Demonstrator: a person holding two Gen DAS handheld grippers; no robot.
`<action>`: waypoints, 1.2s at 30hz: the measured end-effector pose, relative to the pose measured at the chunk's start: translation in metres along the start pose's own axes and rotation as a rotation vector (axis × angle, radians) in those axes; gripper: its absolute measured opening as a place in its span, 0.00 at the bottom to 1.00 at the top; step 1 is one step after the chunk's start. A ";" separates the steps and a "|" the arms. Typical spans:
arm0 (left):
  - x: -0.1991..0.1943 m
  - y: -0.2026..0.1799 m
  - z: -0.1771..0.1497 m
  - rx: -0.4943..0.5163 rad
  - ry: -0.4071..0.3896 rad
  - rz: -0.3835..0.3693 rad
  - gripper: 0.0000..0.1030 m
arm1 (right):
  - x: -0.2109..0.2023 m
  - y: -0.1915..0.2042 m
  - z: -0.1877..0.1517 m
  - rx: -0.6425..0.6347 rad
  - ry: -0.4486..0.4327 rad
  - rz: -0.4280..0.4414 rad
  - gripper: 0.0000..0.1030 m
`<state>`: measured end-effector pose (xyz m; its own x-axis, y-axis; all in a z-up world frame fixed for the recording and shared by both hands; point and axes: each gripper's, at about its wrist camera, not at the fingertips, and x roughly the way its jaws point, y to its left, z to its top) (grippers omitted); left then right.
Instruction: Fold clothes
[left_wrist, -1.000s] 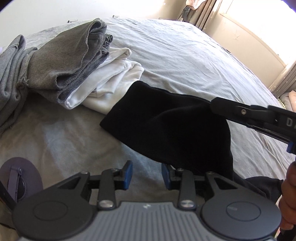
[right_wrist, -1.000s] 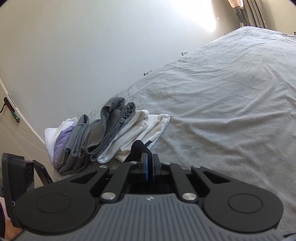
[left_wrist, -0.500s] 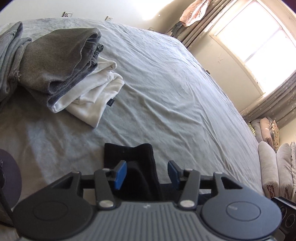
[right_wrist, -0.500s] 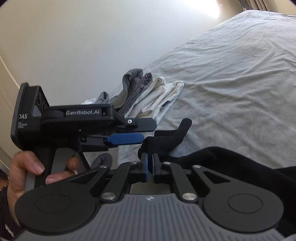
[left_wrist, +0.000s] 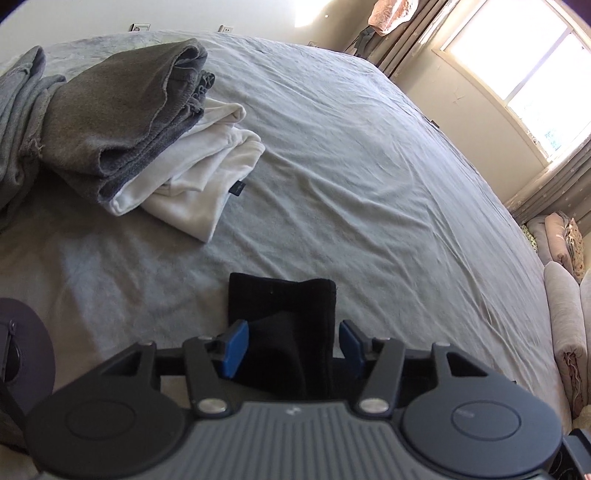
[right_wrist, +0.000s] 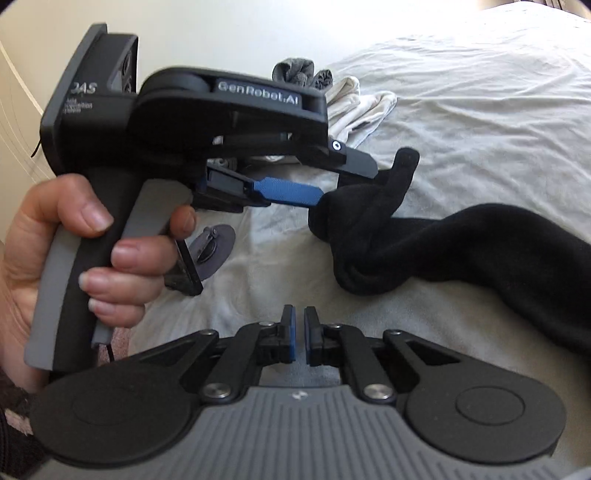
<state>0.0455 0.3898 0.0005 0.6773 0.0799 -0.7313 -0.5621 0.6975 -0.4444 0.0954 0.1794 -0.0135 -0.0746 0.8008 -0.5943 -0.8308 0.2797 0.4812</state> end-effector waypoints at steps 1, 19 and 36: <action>-0.002 0.000 0.001 -0.008 -0.011 -0.010 0.54 | -0.005 -0.003 0.005 0.004 -0.024 -0.012 0.12; 0.007 0.002 0.001 -0.047 0.027 -0.048 0.55 | 0.019 -0.014 0.025 0.022 -0.178 -0.132 0.12; -0.016 -0.004 0.001 0.006 -0.128 -0.023 0.04 | -0.021 -0.005 0.026 -0.113 -0.203 -0.091 0.34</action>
<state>0.0376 0.3862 0.0141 0.7456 0.1537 -0.6484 -0.5427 0.7047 -0.4570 0.1152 0.1747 0.0133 0.1059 0.8681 -0.4849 -0.8865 0.3033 0.3495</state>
